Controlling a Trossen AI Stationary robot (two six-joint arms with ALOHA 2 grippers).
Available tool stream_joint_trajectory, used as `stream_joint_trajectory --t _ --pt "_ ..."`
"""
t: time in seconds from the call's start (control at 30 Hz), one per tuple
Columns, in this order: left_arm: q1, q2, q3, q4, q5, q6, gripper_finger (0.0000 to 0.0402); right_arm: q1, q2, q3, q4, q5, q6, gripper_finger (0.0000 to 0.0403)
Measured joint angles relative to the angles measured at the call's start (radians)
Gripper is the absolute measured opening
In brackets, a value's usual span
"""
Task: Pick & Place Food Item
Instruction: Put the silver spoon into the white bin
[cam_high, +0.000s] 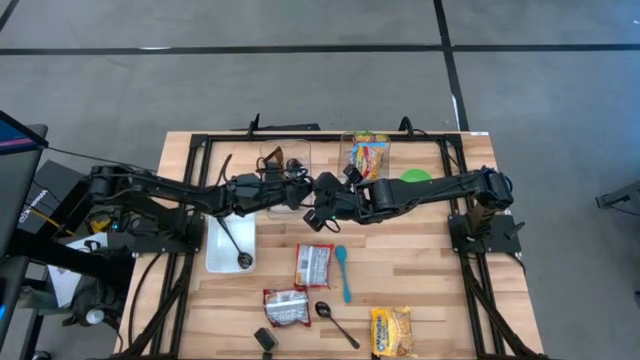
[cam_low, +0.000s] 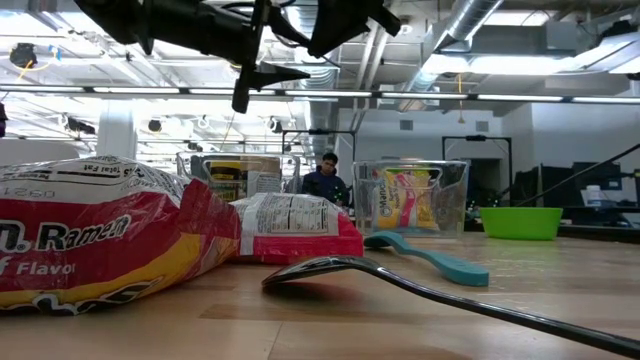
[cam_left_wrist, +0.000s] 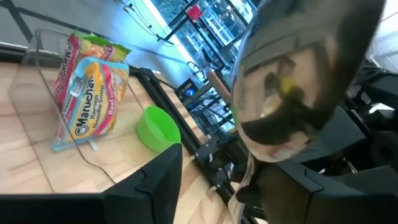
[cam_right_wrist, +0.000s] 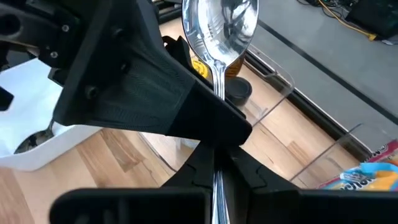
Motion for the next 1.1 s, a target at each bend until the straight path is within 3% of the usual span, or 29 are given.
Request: stream_joint_trajectory --t 0.53,1.1 --pt "0.014 -0.058 0.001 -0.070 0.006 0.011 0.0109 -0.001 0.001 0.000 -0.053 0.002 0.001 0.0006" --pt "0.016 -0.058 0.001 -0.071 0.005 0.008 0.0104 0.001 0.001 0.000 -0.009 0.000 -0.060 0.0006"
